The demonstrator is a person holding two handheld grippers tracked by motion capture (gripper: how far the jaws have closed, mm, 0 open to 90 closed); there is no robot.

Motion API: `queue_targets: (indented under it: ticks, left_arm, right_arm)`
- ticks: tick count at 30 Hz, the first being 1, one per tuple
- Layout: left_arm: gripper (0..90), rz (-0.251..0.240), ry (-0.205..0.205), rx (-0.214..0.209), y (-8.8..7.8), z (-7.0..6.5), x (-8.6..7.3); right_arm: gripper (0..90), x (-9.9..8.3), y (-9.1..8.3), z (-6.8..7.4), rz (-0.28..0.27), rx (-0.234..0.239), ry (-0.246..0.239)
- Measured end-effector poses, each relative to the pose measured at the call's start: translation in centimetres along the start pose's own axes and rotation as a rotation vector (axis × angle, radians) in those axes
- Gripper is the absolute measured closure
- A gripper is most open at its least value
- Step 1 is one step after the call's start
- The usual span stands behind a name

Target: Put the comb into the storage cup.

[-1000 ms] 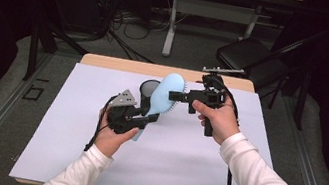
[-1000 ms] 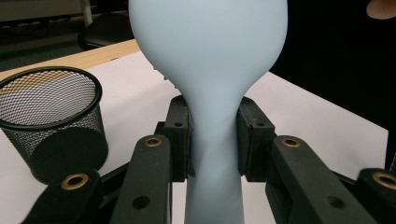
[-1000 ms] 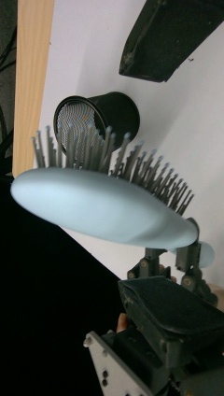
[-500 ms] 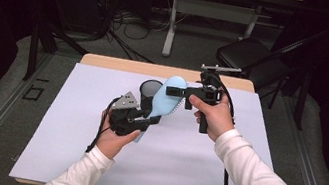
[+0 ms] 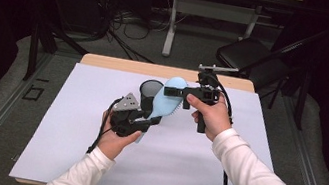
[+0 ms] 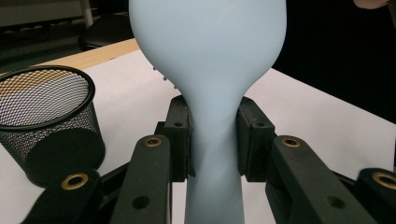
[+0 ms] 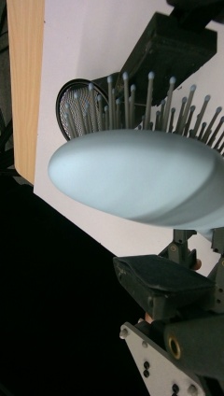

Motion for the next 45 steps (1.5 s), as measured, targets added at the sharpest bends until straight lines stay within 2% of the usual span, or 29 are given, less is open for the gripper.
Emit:
queue_targets:
  ticks: [5, 19, 38, 41, 45]
  left_arm:
    - [69.7, -0.002, 0.0, 0.001, 0.05, -0.02, -0.04]
    - [69.6, 0.001, -0.002, 0.001, 0.17, 0.03, -0.25]
    - [69.7, 0.0, 0.001, -0.003, 0.25, -0.18, -0.35]
    - [69.6, -0.002, -0.001, -0.004, 0.26, -0.2, -0.35]
    - [69.6, -0.003, -0.006, -0.006, 0.27, -0.17, -0.39]
  right_arm:
    - [21.0, -0.03, 0.23, 0.06, -0.002, 0.005, 0.012]
    - [26.3, -0.12, 0.39, -0.05, -0.014, 0.023, 0.092]
    - [31.1, -0.07, 0.87, -0.39, -0.03, 0.014, 0.119]
    - [33.0, 0.01, 0.87, -0.44, -0.037, 0.015, 0.113]
    - [39.0, 0.04, 0.84, -0.65, -0.052, 0.015, 0.134]
Point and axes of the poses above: each handheld gripper's, and its own axes: y roughly forward along the jaws, x roughly out of its top, z roughly to its left, the point moved 10 cm from there along y, roughly forward along the jaws, and after that the axes turned 8 degrees about -z, right-handed, at the moved point
